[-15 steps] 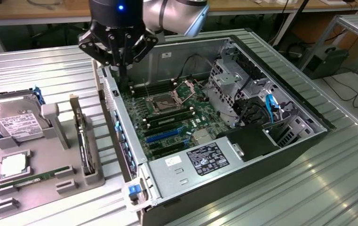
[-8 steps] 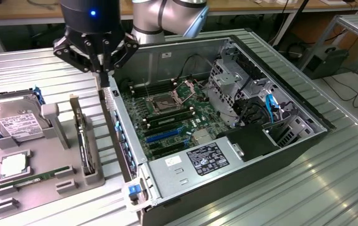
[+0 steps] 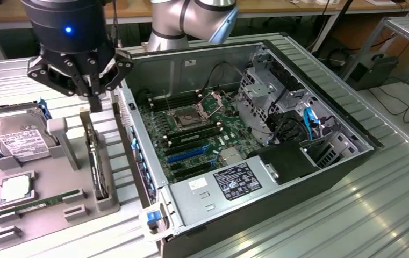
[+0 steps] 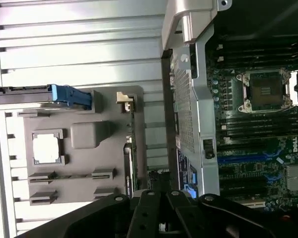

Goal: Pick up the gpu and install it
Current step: 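Reach for the gpu, then pick up the gpu and move the gpu toward the slot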

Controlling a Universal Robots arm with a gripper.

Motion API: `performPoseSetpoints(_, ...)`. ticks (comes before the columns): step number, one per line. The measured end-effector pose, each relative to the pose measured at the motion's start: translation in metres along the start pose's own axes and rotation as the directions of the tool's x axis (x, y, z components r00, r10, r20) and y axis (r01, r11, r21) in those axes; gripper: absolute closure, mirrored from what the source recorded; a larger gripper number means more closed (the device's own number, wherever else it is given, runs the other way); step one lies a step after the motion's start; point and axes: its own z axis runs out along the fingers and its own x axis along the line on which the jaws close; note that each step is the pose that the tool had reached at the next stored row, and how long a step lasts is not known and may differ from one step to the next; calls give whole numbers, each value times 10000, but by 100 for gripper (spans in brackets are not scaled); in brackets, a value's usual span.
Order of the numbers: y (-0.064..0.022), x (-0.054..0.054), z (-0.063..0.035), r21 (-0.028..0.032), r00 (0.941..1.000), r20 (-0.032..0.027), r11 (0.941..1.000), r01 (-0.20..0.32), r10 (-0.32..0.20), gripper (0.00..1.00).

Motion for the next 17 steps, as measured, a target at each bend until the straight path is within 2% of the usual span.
performPoseSetpoints(5,-105,132,107,2,10000,-9,10000,0,0,89)
performPoseSetpoints(8,-124,185,178,3,10000,-11,10000,-1,1,89)
performPoseSetpoints(17,-125,186,179,4,10000,-12,10000,0,0,89)
